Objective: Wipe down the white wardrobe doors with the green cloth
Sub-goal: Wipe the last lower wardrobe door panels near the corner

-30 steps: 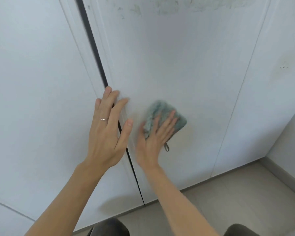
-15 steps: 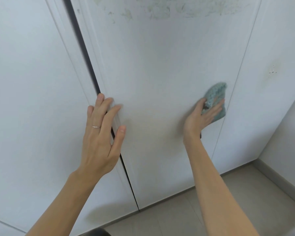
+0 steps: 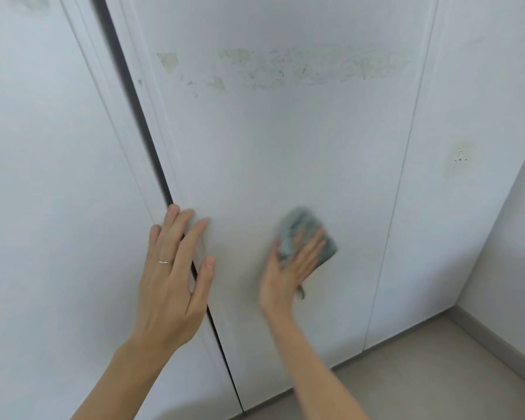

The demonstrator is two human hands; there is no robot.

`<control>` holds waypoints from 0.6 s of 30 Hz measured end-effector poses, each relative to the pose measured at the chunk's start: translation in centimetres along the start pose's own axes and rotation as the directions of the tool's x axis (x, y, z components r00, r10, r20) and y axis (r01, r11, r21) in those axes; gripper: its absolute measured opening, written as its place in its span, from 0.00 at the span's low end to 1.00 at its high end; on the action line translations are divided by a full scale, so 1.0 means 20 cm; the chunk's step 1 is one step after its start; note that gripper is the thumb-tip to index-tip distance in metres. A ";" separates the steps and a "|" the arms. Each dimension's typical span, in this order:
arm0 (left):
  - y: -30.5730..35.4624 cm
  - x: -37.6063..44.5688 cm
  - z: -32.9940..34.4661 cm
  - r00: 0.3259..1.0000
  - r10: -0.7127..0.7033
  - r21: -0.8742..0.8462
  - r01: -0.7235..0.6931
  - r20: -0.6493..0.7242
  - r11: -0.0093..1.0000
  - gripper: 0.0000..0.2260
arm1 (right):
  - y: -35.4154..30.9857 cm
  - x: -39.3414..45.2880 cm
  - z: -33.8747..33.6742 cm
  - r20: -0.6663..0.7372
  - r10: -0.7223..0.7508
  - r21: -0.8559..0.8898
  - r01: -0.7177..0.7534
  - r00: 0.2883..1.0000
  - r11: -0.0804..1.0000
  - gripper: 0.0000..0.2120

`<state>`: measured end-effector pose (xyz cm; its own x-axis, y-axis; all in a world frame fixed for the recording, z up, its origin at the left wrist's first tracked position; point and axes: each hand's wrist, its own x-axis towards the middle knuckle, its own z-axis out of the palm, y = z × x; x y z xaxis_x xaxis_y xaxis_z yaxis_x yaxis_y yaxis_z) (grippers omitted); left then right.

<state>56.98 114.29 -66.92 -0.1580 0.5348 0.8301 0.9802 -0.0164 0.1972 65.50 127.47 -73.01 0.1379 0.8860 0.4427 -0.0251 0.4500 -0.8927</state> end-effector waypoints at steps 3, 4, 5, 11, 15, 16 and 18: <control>0.04 0.00 0.05 0.998 -0.037 -0.021 0.036 -0.048 0.999 0.22 | 0.05 0.38 -0.16 -0.147 0.298 0.142 -0.278 0.943 0.950 0.35; 0.05 0.00 0.07 0.997 -0.055 -0.033 0.053 -0.058 0.998 0.22 | 0.10 0.46 -0.21 -0.166 0.361 0.173 -0.333 0.918 0.927 0.34; 0.07 0.00 0.08 0.995 -0.074 -0.045 0.071 -0.062 0.996 0.22 | 0.14 0.50 -0.25 -0.177 0.410 0.208 -0.374 0.895 0.904 0.33; 0.08 0.00 0.08 0.994 -0.096 -0.056 0.093 -0.056 0.994 0.22 | 0.18 0.02 -0.05 -0.094 0.539 0.195 -0.515 0.837 0.835 0.41; 0.06 -0.01 0.07 0.997 -0.070 -0.029 0.069 -0.039 0.997 0.22 | 0.04 -0.53 0.10 0.147 0.419 0.133 -0.437 0.896 0.889 0.44; 0.06 -0.01 0.07 0.997 -0.062 -0.024 0.061 -0.039 0.998 0.22 | 0.04 -0.60 0.11 0.208 0.390 0.131 -0.420 0.897 0.898 0.42; 0.05 -0.01 0.07 0.998 -0.052 -0.019 0.052 -0.042 0.998 0.22 | 0.07 -0.61 0.09 0.268 0.345 0.070 -0.375 0.900 0.924 0.37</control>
<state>58.17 115.35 -67.64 -0.2140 0.4987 0.8399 0.9683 -0.0048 0.2496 61.99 117.53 -79.52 -0.1500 0.9822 0.1130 -0.1447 0.0913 -0.9853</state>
